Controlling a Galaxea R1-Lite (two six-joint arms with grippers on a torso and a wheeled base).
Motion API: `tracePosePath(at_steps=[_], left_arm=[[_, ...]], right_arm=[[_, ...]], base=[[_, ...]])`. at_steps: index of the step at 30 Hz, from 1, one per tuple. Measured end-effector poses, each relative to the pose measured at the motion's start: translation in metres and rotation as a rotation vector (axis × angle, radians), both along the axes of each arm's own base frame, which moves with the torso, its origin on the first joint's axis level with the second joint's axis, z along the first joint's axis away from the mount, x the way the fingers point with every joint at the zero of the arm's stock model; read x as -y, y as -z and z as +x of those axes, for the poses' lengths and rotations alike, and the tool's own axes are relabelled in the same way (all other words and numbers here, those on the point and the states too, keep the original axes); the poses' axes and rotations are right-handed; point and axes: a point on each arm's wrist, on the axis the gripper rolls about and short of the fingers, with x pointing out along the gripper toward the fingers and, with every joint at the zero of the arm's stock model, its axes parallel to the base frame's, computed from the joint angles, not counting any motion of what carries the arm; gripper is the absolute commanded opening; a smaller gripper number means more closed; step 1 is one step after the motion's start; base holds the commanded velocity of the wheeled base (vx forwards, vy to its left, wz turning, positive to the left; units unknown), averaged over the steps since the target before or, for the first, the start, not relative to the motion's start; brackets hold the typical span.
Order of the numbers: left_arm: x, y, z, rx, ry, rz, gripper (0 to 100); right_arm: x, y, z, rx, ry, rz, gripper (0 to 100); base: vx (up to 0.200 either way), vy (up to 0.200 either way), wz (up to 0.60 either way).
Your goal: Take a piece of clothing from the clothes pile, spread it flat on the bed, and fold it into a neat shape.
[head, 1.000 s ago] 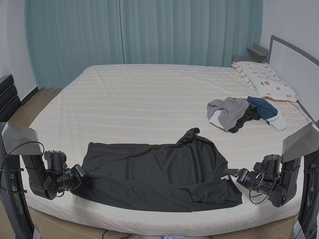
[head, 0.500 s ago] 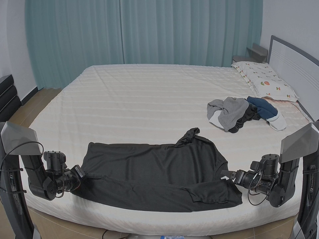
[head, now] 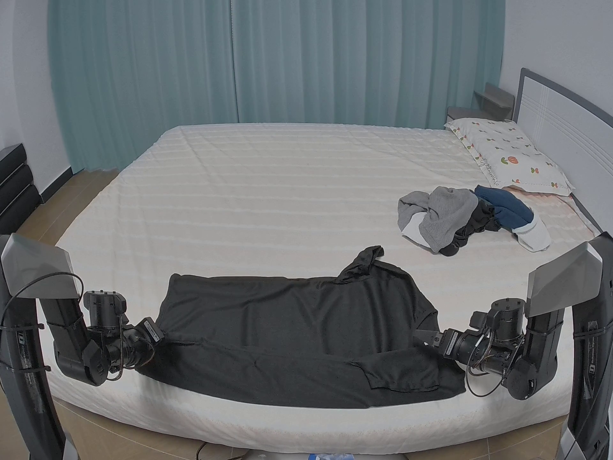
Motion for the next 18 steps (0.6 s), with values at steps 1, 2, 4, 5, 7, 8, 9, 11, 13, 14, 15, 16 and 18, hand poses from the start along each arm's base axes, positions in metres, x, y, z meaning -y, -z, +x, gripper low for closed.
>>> tracePosePath(at_steps=[1, 2, 4, 5, 7, 8, 9, 11, 13, 14, 15, 16, 18], left_arm=[[0.000, 0.000, 0.000, 0.000, 0.000, 0.000, 0], [0.000, 0.000, 0.000, 0.000, 0.000, 0.000, 0], [0.000, 0.000, 0.000, 0.001, 0.000, 0.000, 0], [0.000, 0.000, 0.000, 0.001, 0.000, 0.000, 0], [0.000, 0.000, 0.000, 0.001, -0.001, 0.000, 0], [0.000, 0.000, 0.000, 0.001, -0.001, 0.000, 0], [0.000, 0.000, 0.000, 0.001, -0.001, 0.000, 0], [0.000, 0.000, 0.000, 0.001, -0.001, 0.000, 0], [0.000, 0.000, 0.000, 0.001, -0.001, -0.001, 0], [-0.001, 0.000, 0.000, 0.001, -0.002, 0.000, 0], [-0.001, 0.000, 0.000, 0.001, -0.002, 0.000, 0], [-0.001, 0.000, 0.000, 0.001, -0.002, 0.000, 0], [-0.001, 0.000, 0.000, 0.000, -0.002, 0.000, 0]], right_arm=[[0.000, 0.001, 0.000, -0.001, -0.002, 0.000, 100], [-0.001, 0.002, 0.000, -0.003, -0.002, -0.001, 100], [-0.001, 0.002, 0.000, -0.005, -0.002, -0.001, 100], [-0.001, 0.001, 0.000, -0.004, -0.003, -0.001, 100], [-0.001, -0.001, -0.001, 0.000, -0.005, 0.000, 100], [-0.001, -0.003, -0.002, 0.006, -0.005, 0.001, 100], [-0.001, -0.006, -0.002, 0.013, -0.005, 0.003, 100], [-0.001, -0.011, -0.003, 0.026, -0.006, 0.006, 100], [-0.001, -0.015, -0.003, 0.034, -0.007, 0.008, 100], [-0.001, -0.016, -0.004, 0.036, -0.009, 0.008, 100], [-0.002, -0.017, -0.005, 0.037, -0.012, 0.009, 100], [-0.003, -0.018, -0.006, 0.037, -0.015, 0.009, 100], [-0.004, -0.016, -0.007, 0.029, -0.022, 0.007, 100]], base=[[0.000, 0.000, 0.00], [0.000, 0.000, 0.00], [0.000, 0.000, 0.00], [0.000, 0.000, 0.00], [0.000, 0.000, 0.00], [0.000, 0.000, 0.00], [0.000, 0.000, 0.00], [0.000, 0.000, 0.00], [0.000, 0.000, 0.00], [0.000, 0.000, 0.00], [0.000, 0.000, 0.00], [0.000, 0.000, 0.00], [0.000, 0.000, 0.00]])
